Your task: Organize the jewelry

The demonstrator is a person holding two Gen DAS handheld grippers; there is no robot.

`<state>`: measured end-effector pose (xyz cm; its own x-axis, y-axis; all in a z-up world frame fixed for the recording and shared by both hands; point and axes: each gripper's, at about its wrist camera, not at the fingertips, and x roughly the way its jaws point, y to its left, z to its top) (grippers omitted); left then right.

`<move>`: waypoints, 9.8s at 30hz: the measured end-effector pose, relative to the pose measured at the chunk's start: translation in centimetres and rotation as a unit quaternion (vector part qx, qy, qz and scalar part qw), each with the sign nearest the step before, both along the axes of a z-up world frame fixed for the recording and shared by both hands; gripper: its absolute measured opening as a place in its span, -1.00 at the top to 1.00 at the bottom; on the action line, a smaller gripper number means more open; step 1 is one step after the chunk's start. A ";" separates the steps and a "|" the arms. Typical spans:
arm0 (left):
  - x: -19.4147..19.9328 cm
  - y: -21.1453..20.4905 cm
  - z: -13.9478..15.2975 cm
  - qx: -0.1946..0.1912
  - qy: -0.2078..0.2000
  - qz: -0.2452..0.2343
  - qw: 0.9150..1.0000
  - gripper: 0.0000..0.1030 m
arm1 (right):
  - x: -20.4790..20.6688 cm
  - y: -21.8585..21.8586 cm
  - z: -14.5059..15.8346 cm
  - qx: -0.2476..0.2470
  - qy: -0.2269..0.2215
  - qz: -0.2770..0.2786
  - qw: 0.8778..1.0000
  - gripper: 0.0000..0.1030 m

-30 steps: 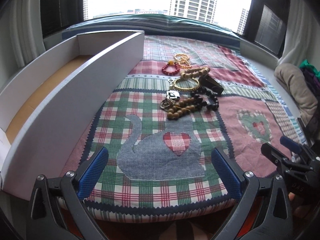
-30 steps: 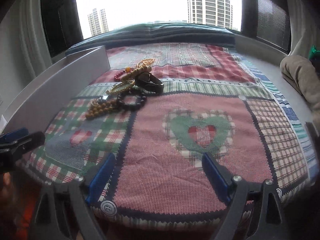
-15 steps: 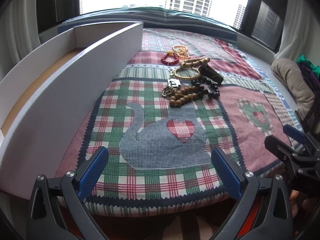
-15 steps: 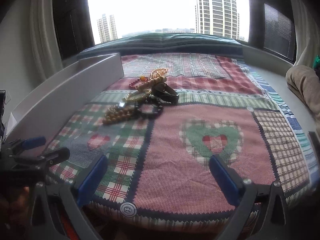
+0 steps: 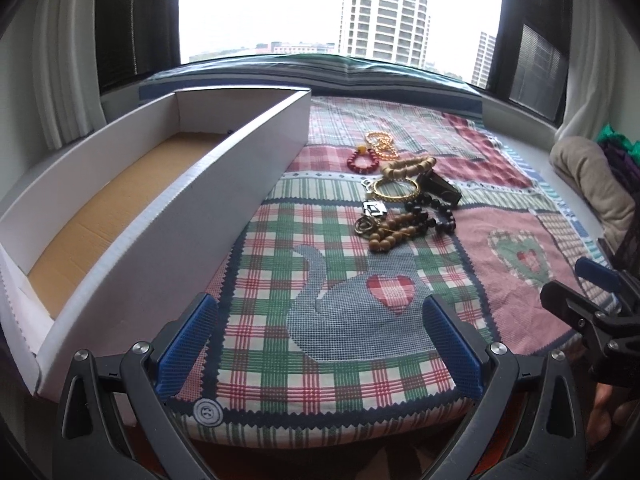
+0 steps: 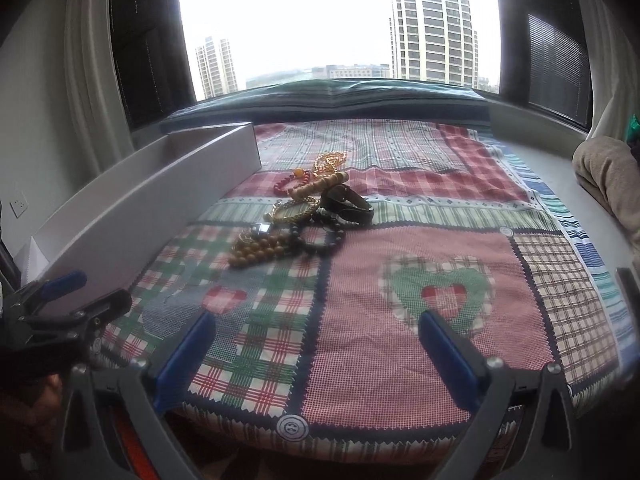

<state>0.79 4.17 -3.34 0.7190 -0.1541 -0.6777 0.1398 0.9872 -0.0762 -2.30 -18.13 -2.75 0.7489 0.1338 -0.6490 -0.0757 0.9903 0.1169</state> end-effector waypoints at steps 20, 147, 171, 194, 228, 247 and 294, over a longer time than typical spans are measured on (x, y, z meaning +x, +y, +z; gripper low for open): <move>0.0 -0.7 -0.7 0.005 0.038 0.010 0.999 -0.99 | 0.3 -0.7 -0.9 -0.033 0.013 -0.017 0.999 -1.00; 6.5 2.6 6.0 -0.142 0.100 -0.091 0.981 0.61 | 16.6 -1.6 3.2 0.147 0.160 0.193 0.957 0.75; 7.2 23.0 2.7 -0.038 0.106 0.195 0.974 0.56 | 16.9 28.9 6.9 0.090 0.138 0.375 0.912 0.71; 2.6 8.4 7.3 -0.054 0.008 0.031 0.998 -0.55 | 7.7 14.8 7.9 -0.016 0.000 0.177 0.984 -0.28; 1.7 -1.0 1.6 -0.025 0.085 -0.033 0.996 -0.63 | 2.7 1.7 1.4 0.004 0.059 0.018 0.998 -0.28; 1.6 -0.4 0.8 -0.026 0.100 -0.027 0.994 -0.64 | 2.5 2.6 1.2 0.007 0.069 0.030 0.997 -0.28; 15.2 -14.2 -6.2 0.024 0.154 -0.161 0.974 0.77 | 1.6 -7.6 -2.8 0.063 0.113 -0.082 0.988 -0.28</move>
<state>16.02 -9.99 -9.57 0.3996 -0.3014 -0.8657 0.4217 0.8990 -0.1183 -0.65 -25.74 -5.56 0.6052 0.1137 -0.7880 0.1259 0.9636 0.2357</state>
